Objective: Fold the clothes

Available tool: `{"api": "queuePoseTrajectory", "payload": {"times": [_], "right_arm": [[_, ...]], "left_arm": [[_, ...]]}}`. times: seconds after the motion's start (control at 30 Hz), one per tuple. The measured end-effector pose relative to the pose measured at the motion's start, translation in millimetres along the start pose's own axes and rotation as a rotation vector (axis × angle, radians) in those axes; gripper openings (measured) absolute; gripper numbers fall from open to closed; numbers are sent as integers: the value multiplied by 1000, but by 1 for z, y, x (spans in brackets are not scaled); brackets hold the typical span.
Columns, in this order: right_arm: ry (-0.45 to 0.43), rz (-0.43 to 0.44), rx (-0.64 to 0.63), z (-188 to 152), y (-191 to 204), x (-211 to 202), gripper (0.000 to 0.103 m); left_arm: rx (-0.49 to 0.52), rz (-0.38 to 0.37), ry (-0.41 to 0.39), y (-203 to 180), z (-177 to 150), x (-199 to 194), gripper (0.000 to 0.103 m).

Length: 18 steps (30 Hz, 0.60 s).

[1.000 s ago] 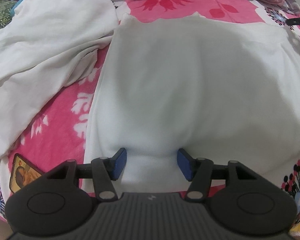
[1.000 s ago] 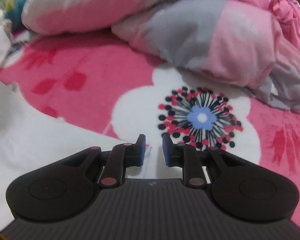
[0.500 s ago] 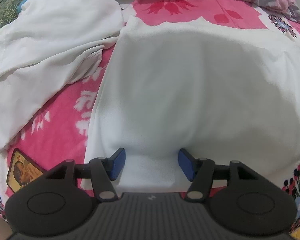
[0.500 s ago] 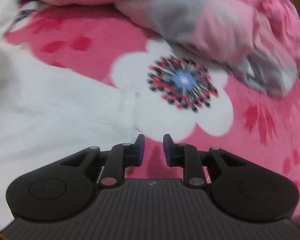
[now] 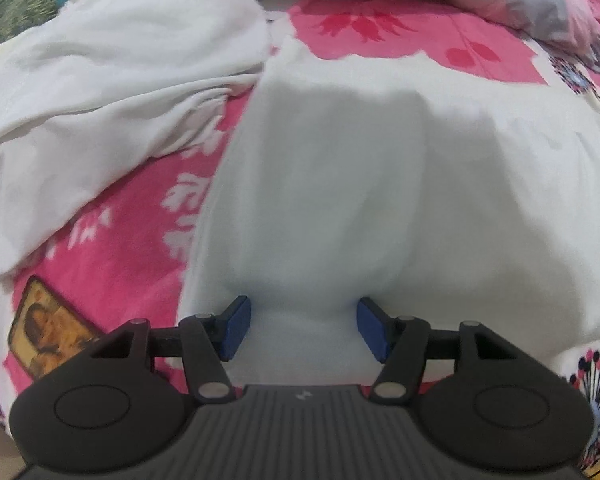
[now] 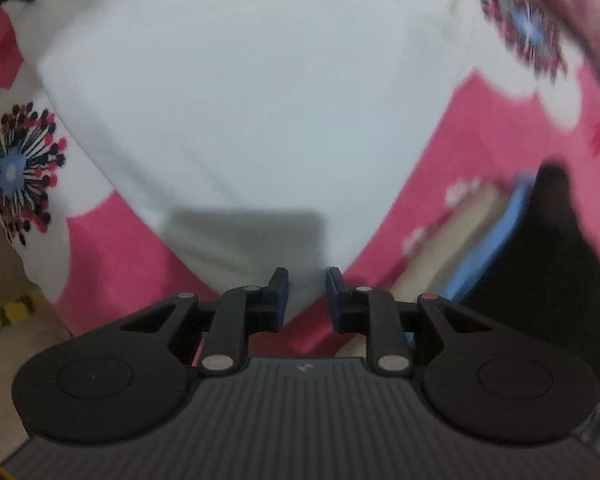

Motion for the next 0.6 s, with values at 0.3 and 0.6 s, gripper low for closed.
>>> {"api": "queuePoseTrajectory", "payload": {"times": [0.3,0.6], "right_arm": [[-265,183,-87,104,95,2,19],[-149,205,8,62,97,13,19]], "left_arm": [[-66,-69,-122,-31,15,-31,56],[-200,-65,-188,-8,46,12,55]]}}
Point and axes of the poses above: each gripper's, at about its wrist camera, not at the fingertips, and x roughly the way its jaws point, y to its left, z to its top, the point moved 10 cm from there along x, roughly the way its jaws point, and after that the axes turned 2 degrees about x, right-handed, at the moved point
